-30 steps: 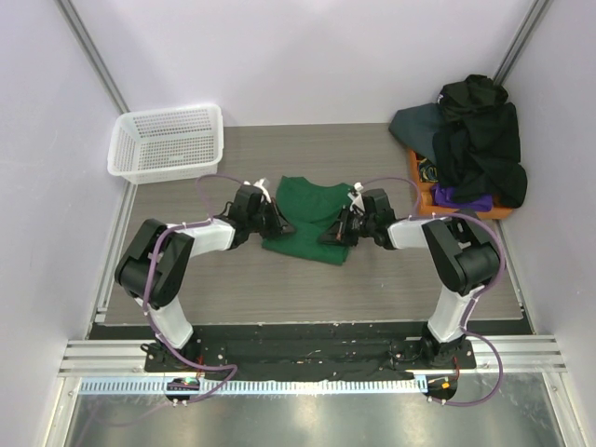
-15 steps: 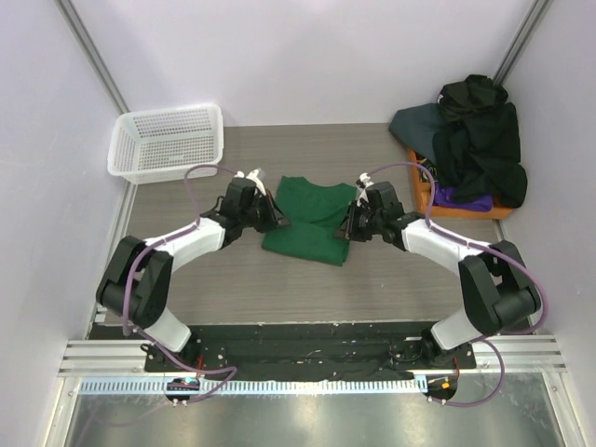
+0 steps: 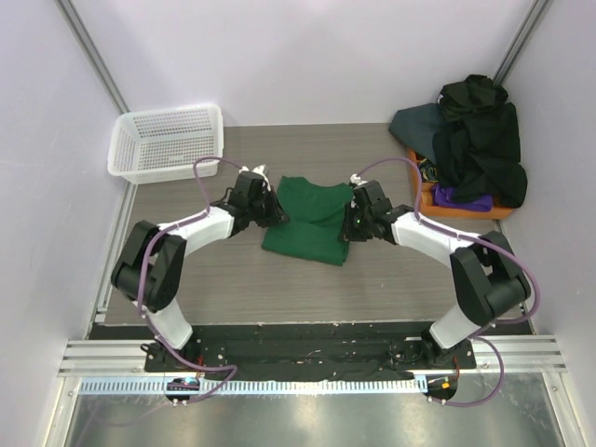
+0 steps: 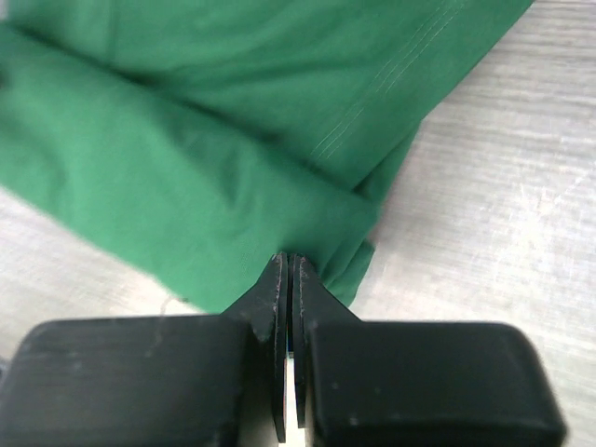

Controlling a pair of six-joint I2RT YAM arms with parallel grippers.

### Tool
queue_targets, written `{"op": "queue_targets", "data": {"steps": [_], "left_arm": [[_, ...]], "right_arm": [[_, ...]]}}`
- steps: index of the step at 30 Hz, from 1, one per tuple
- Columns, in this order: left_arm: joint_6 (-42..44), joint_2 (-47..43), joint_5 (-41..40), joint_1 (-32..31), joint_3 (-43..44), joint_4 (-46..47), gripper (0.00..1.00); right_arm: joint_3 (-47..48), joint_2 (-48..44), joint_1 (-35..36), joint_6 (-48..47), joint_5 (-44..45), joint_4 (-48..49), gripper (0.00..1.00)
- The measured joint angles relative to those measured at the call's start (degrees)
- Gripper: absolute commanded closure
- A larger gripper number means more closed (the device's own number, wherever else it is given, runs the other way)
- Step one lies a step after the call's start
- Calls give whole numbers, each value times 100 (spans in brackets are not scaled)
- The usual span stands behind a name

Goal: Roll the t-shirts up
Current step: Roll the T-shirt to the center of the board.

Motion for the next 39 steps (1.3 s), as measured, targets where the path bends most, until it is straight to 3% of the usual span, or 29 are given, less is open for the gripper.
{"op": "queue_targets", "data": {"steps": [8, 17, 20, 21, 24, 29, 35, 39], "left_arm": [[136, 732, -87, 0, 173, -22, 98], [776, 1314, 216, -72, 778, 188, 98], [907, 1353, 407, -208, 804, 267, 90], [927, 1353, 435, -238, 804, 289, 74], [951, 1327, 553, -317, 798, 372, 60], [863, 673, 518, -332, 592, 208, 49], [354, -981, -275, -297, -59, 39, 29], [-258, -1486, -667, -195, -896, 240, 29]], "right_arm": [[144, 577, 262, -55, 323, 33, 99], [-195, 201, 1587, 358, 1071, -63, 99], [-396, -149, 1945, 564, 1137, -245, 99], [-439, -256, 1965, 605, 1150, -323, 97], [-514, -645, 1980, 680, 1268, -658, 95], [-514, -1241, 2079, 686, 1504, -953, 95], [-514, -1676, 2188, 640, 1609, -1099, 88], [-514, -1716, 2245, 514, 1685, -1108, 86]]}}
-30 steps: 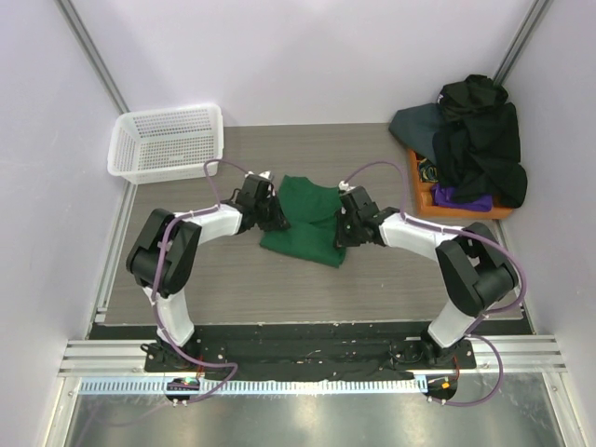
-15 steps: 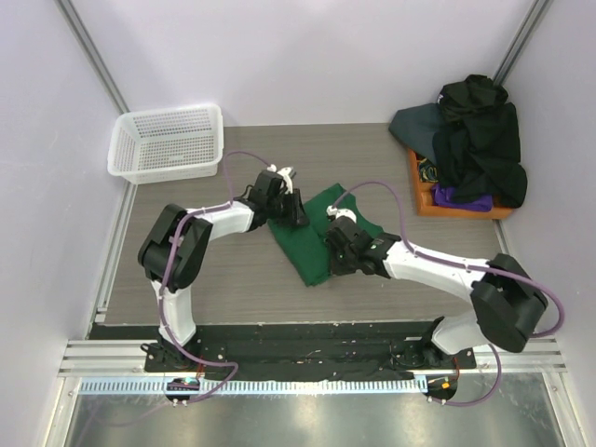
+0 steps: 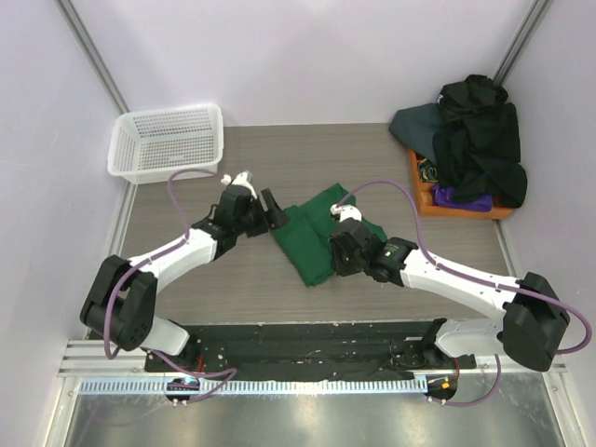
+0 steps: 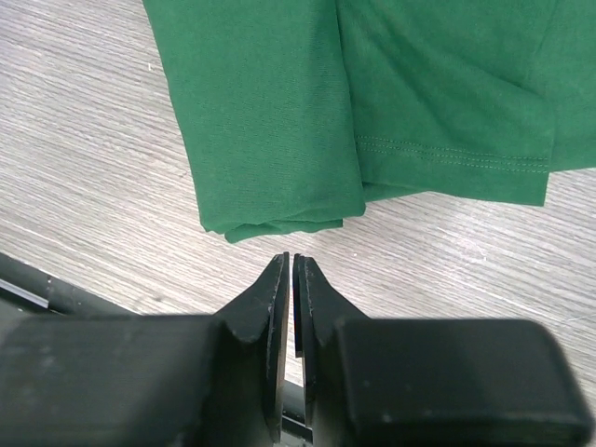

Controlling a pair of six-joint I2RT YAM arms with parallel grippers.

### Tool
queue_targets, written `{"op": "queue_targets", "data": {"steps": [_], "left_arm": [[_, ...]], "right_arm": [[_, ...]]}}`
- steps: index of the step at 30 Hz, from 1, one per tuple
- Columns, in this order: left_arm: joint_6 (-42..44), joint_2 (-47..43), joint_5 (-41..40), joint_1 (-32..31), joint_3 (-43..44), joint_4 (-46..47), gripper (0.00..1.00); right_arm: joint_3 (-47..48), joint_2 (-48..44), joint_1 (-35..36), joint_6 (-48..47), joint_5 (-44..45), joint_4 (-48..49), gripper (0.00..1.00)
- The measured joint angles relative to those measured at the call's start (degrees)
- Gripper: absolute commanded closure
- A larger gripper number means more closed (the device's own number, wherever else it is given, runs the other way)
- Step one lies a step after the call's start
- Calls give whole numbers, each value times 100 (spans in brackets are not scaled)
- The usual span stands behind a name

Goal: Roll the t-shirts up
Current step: Roll the T-shirt to the center of the board.

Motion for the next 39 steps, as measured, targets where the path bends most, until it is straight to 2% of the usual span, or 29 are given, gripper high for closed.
{"op": "queue_targets", "data": {"steps": [6, 10, 16, 19, 20, 22, 23, 24, 25, 26, 29, 30, 31, 32, 39], "left_arm": [[-780, 317, 33, 503, -1045, 544, 35], [-1121, 761, 227, 765, -1141, 1126, 36], [-1515, 1381, 656, 802, -1056, 2159, 40], [-1694, 1694, 769, 820, -935, 2509, 53], [-1735, 1773, 780, 824, -907, 2562, 64], [-1799, 1884, 778, 835, -859, 2616, 74], [-1818, 1950, 769, 839, -833, 2614, 82], [-1834, 2015, 774, 839, -800, 2612, 87], [-1843, 2072, 785, 839, -758, 2614, 91], [-1856, 2107, 798, 839, -713, 2608, 95], [-1790, 2168, 809, 809, -455, 2433, 98], [-1762, 2168, 798, 789, -378, 2371, 99], [-1742, 2168, 772, 765, -317, 2330, 100], [-1725, 2166, 743, 743, -273, 2277, 100], [-1742, 1982, 590, 675, -195, 1694, 100]], "right_arm": [[0, -31, 66, -125, 42, -4, 85], [0, -192, 79, -142, 31, 9, 84], [0, -358, 94, -138, 22, 13, 82], [0, -378, 103, -138, 20, 13, 82], [0, -378, 105, -138, 20, 13, 82], [0, -378, 105, -140, 20, 11, 81], [0, -378, 105, -140, 17, 13, 80], [0, -378, 105, -140, -9, 15, 78], [0, -376, 107, -140, -28, 15, 69], [0, -372, 107, -149, -52, 24, 66], [57, -201, 190, -186, -9, 46, 51], [111, -81, 267, -192, 72, 37, 41], [188, 76, 372, -208, 197, 24, 25], [269, 234, 483, -225, 304, 24, 14], [898, 1217, 1434, -376, 1534, 214, 13]]}}
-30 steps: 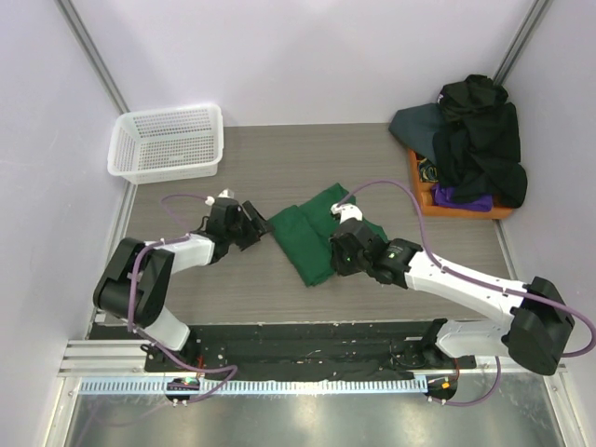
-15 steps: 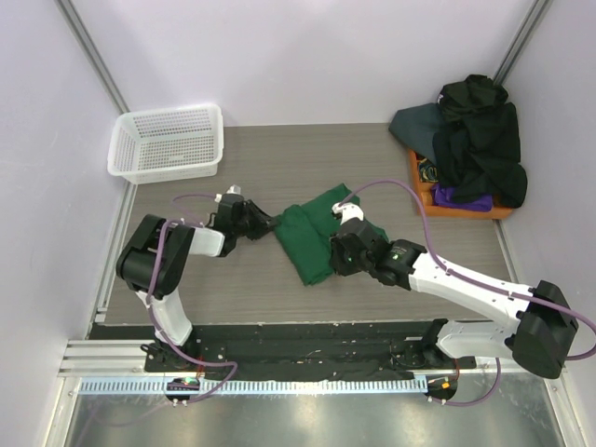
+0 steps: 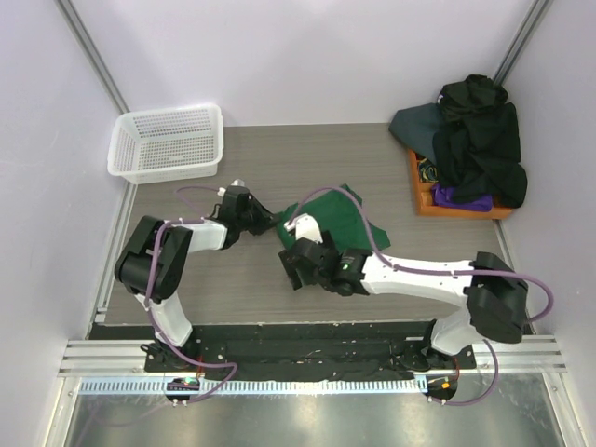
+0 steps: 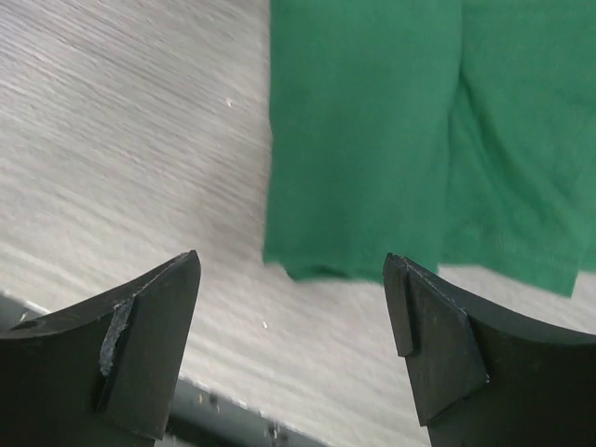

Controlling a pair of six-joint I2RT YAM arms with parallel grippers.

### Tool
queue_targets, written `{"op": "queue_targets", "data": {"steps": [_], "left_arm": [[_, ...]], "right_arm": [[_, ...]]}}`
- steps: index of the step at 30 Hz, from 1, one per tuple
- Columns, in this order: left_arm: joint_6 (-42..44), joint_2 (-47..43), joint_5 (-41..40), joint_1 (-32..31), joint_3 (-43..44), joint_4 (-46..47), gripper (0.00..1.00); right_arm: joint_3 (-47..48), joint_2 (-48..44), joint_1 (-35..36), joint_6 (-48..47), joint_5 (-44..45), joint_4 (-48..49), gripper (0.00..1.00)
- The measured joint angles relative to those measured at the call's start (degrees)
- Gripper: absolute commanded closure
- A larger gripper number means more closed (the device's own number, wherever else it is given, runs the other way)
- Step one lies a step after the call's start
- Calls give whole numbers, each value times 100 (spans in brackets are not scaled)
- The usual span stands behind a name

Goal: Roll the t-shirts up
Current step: Roll the T-shirt to the center of the board.

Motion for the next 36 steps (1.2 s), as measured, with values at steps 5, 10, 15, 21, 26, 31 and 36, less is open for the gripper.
{"op": "queue_targets", "data": {"steps": [5, 10, 15, 21, 26, 31, 36], "left_arm": [[-31, -243, -33, -4, 120, -595, 100], [-39, -433, -24, -11, 369, -1165, 100], [-50, -588, -24, -20, 522, -1582, 100], [-48, -654, -9, -20, 651, -1974, 100], [-50, -658, 26, 4, 651, -2098, 100], [-48, -658, 39, 13, 651, -2131, 100], [-48, -658, 79, 22, 651, -2127, 100]], "right_arm": [[398, 767, 455, -369, 1021, 363, 13], [1012, 1786, 796, -850, 2039, 566, 13], [1620, 2697, 977, -1034, 2848, 525, 13], [2151, 3598, 981, -1025, 3853, 208, 13], [2516, 4059, 896, -824, 4374, -76, 18], [2592, 4225, 752, -678, 4697, -227, 36], [2625, 4282, 658, -603, 4868, -284, 62]]}}
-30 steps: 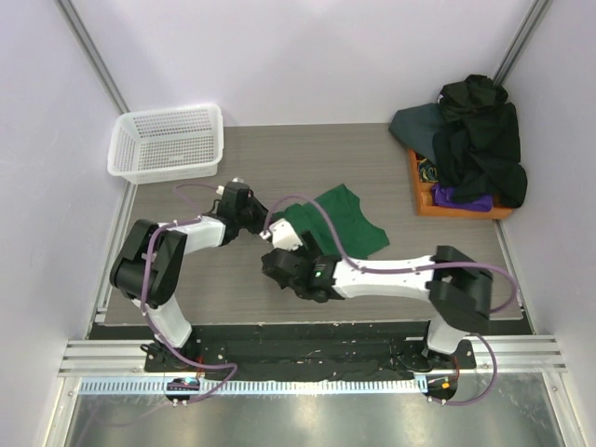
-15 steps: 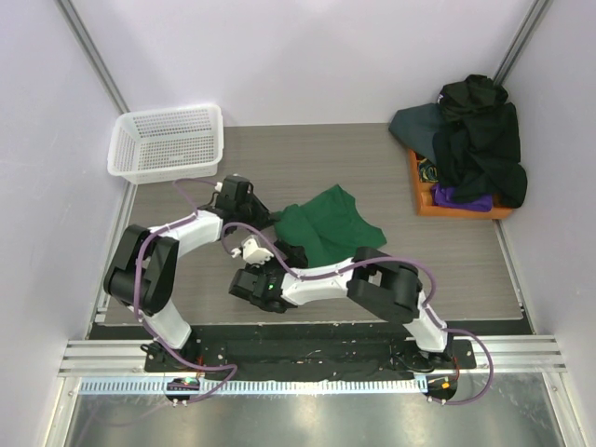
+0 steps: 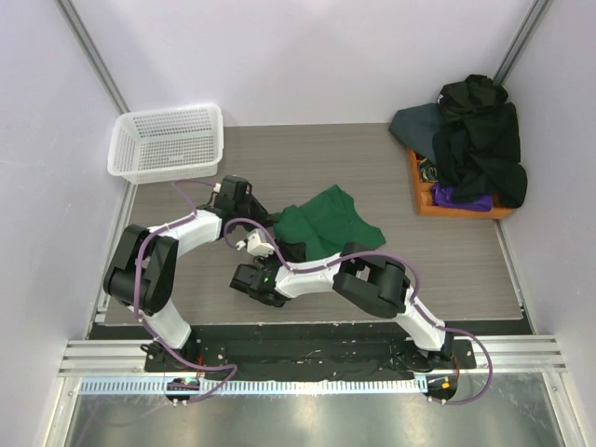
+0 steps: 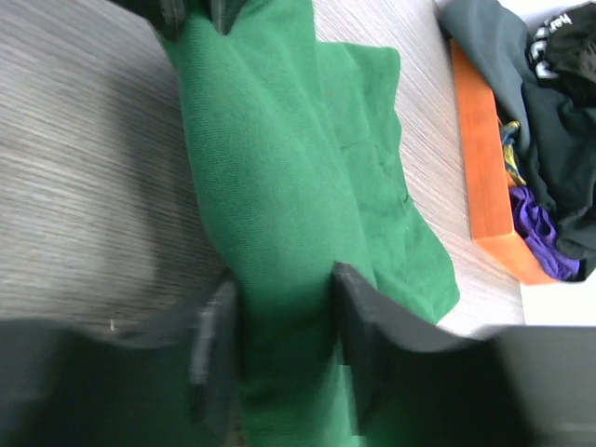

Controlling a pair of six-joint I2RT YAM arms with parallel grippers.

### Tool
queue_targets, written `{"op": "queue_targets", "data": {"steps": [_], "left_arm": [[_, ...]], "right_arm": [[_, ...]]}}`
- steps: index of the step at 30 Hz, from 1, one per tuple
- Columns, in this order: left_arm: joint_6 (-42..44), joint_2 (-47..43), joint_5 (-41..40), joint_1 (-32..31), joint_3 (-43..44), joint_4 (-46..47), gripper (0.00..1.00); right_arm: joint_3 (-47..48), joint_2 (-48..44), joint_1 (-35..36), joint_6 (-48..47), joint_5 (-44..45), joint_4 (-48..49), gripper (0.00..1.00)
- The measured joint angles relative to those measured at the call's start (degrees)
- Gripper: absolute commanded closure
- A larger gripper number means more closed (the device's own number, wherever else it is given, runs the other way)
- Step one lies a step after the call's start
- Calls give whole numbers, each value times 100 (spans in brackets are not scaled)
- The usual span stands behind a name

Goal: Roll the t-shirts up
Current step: Roll the T-shirt to the center of the board.

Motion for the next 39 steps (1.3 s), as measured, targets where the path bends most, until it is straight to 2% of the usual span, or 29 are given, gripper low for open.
{"op": "queue_targets", "data": {"steps": [1, 2, 3, 5, 8, 9, 12, 15, 20, 27, 31, 39], "left_arm": [[0, 0, 2, 2, 0, 2, 100], [0, 0, 15, 2, 0, 0, 100], [0, 0, 31, 7, 0, 0, 99], [7, 0, 70, 22, 0, 2, 95], [31, 0, 144, 50, 0, 9, 78], [46, 0, 164, 59, 0, 11, 67], [109, 0, 214, 103, 0, 20, 50], [229, 0, 247, 188, 42, -22, 42], [599, -96, 365, 509, 426, -457, 38], [1095, -750, 380, 1217, 835, -949, 38], [1145, -1001, 393, 1270, 704, -997, 38], [1069, -1285, 643, 1235, -208, -763, 40]], "right_arm": [[2, 2, -7, 11, 17, -17, 67], [4, 4, -11, 37, 35, -42, 87], [4, 4, -17, 74, 42, -72, 98], [11, 4, -28, 92, 35, -140, 99], [68, 4, -48, 116, -105, -245, 99], [83, 4, -50, 118, -162, -271, 99], [101, -35, -70, 118, -446, -313, 99], [101, -142, -131, 105, -828, -391, 99], [70, -389, -299, 55, -1491, -420, 99], [-195, -879, -645, 24, -2605, -208, 99], [-710, -1423, -1047, 35, -3709, 299, 99], [-1930, -2376, -2216, 402, -6454, 1672, 99]]}}
